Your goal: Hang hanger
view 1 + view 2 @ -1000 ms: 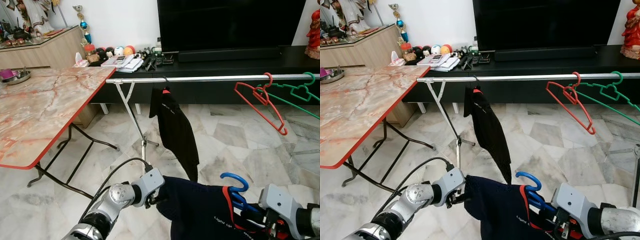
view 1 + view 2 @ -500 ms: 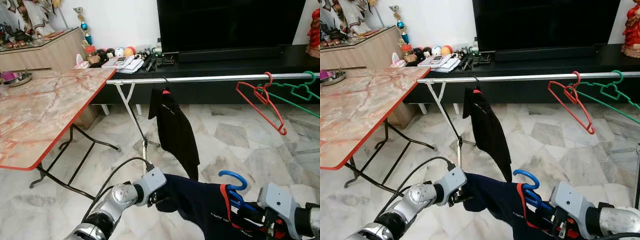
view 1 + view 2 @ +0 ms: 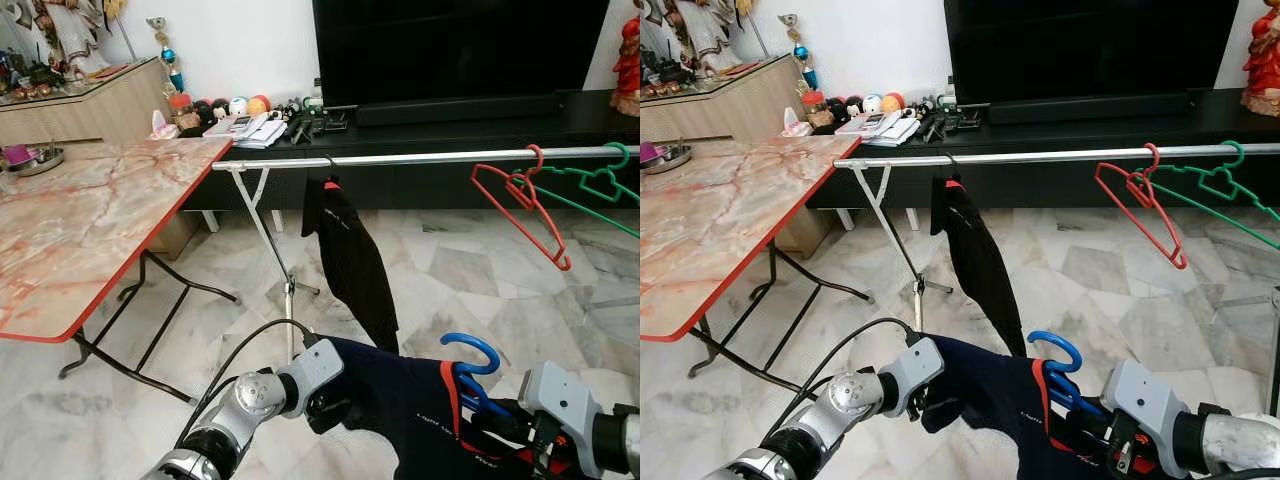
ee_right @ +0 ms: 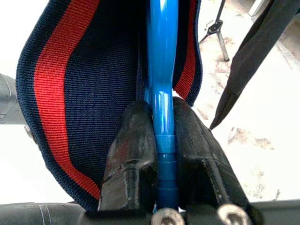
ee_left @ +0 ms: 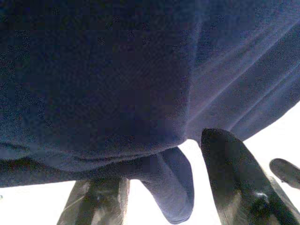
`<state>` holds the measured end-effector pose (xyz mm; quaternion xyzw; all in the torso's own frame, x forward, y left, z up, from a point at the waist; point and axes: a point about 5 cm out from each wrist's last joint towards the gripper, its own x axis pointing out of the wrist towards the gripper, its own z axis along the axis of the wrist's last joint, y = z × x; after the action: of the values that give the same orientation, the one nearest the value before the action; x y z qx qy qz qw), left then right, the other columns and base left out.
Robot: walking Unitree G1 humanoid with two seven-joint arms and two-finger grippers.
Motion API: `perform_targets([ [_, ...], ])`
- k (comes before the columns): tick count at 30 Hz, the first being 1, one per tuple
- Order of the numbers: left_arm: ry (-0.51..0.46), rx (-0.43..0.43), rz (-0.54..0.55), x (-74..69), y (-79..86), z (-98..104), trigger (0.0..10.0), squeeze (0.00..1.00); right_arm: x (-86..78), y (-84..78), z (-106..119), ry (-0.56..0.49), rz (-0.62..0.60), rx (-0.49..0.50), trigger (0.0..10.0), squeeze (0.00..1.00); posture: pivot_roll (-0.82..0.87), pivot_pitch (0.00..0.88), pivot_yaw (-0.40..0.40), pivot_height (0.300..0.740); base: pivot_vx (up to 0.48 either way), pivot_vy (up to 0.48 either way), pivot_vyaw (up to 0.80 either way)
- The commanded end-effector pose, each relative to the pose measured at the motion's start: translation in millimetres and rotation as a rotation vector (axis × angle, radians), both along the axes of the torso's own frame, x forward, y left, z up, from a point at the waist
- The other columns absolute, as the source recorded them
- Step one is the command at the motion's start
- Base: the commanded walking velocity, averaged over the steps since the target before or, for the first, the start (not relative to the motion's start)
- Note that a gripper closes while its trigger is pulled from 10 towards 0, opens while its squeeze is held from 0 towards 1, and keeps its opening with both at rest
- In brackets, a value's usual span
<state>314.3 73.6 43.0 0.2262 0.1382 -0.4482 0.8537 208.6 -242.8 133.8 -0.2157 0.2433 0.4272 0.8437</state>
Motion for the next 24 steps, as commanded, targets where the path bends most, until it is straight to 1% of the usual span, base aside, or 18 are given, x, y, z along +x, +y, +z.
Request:
perform_targets([
  [1, -0.013, 0.007, 0.004, 1.6, 3.1, 1.1, 0.0, 0.0, 1.9, 6.1, 10.1, -0.049, 0.027, 0.036, 10.0, 0.0, -0.11, 0.0, 0.155, 0.74, 0.0, 0.0, 0.0],
  [8, -0.032, -0.011, 0.019, 1.5, 1.9, 1.8, 0.0, 0.0, 3.3, 5.2, 11.1, -0.054, 0.025, 0.037, 10.0, 0.0, -0.11, 0.0, 0.152, 0.74, 0.0, 0.0, 0.0],
  [18, -0.041, -0.047, 0.006, 1.7, -3.3, 5.3, 0.0, 0.0, 4.0, 6.5, 9.7, -0.054, 0.024, 0.041, 10.0, 0.0, -0.11, 0.0, 0.151, 0.74, 0.0, 0.0, 0.0],
  [24, -0.048, -0.048, -0.007, 1.2, -4.2, 5.9, 0.0, 0.0, 5.5, 6.1, 9.4, -0.056, 0.018, 0.043, 10.0, 0.0, -0.11, 0.0, 0.15, 0.74, 0.0, 0.0, 0.0],
])
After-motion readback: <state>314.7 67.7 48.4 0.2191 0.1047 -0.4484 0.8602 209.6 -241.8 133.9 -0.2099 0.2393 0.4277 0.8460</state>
